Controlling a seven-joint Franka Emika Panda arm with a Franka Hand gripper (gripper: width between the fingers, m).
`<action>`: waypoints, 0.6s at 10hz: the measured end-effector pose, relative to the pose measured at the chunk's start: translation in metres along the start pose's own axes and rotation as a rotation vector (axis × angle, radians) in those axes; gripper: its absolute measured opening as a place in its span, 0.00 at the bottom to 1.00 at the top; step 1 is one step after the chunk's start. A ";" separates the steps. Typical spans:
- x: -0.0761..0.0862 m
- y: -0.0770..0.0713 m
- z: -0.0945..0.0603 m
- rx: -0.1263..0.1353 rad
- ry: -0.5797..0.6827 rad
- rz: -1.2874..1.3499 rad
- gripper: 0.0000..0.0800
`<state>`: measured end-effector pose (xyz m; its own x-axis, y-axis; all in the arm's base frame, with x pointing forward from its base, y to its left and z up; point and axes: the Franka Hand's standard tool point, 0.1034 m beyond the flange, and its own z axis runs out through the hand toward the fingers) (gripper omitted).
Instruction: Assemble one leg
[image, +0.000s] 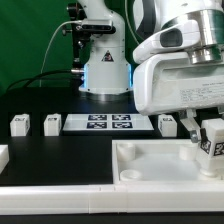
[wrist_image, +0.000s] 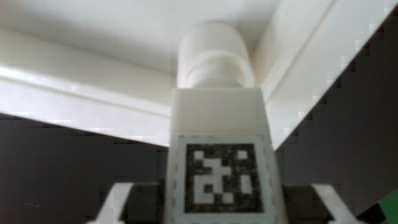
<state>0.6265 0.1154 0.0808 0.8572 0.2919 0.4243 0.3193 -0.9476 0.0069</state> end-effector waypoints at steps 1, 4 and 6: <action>-0.002 -0.001 0.002 0.001 -0.001 0.000 0.37; -0.003 0.000 0.005 -0.003 0.022 -0.001 0.37; -0.002 0.001 0.006 -0.006 0.038 -0.002 0.37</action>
Offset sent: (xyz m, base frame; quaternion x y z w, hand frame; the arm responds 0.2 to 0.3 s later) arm -0.0057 0.0006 -0.0092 0.0097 0.0040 0.0039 0.9999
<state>0.6272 0.1146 0.0740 0.8405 0.2892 0.4583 0.3186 -0.9478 0.0137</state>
